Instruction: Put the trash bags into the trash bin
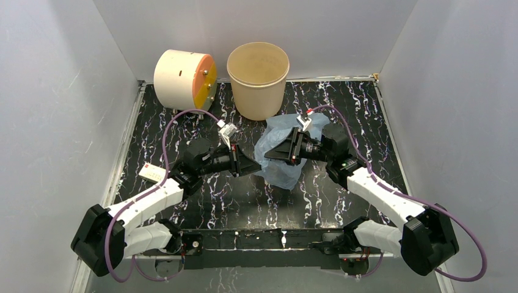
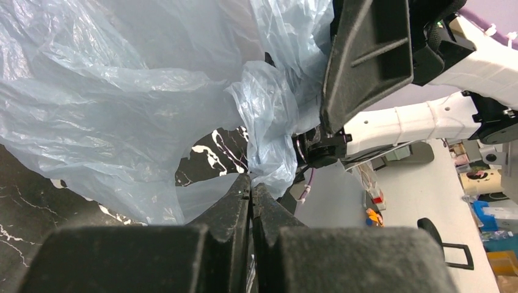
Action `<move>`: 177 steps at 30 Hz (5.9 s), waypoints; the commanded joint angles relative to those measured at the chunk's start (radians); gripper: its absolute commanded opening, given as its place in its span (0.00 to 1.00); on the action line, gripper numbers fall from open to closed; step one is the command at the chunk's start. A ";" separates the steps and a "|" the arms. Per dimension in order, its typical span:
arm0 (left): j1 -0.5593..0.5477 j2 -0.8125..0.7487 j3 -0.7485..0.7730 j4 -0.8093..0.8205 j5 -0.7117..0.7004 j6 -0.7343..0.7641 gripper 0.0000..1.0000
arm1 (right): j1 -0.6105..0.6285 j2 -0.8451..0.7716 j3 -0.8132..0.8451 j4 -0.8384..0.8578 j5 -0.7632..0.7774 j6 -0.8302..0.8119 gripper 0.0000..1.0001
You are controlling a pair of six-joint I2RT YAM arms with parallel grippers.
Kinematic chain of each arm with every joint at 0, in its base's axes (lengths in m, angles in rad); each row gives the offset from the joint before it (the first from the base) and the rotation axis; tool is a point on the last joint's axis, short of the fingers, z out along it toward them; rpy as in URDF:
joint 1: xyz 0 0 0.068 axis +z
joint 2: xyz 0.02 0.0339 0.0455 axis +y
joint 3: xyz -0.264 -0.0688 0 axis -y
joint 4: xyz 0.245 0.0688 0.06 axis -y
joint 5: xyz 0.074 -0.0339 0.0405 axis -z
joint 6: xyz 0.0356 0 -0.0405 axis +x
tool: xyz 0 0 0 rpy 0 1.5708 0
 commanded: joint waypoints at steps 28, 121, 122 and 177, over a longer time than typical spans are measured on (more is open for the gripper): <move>-0.013 -0.011 -0.014 0.132 -0.021 -0.078 0.00 | 0.019 -0.029 -0.012 0.121 0.051 0.146 0.62; 0.008 -0.013 0.206 -0.370 -0.529 0.156 0.92 | -0.226 -0.257 0.204 -0.744 1.005 -0.681 0.00; 0.021 0.015 0.253 -0.384 -0.528 0.154 0.92 | -0.231 -0.234 0.180 -0.790 0.966 -0.641 0.00; 0.323 0.443 0.847 -0.746 -0.629 0.246 0.00 | -0.237 -0.289 0.111 -0.704 0.597 -0.470 0.00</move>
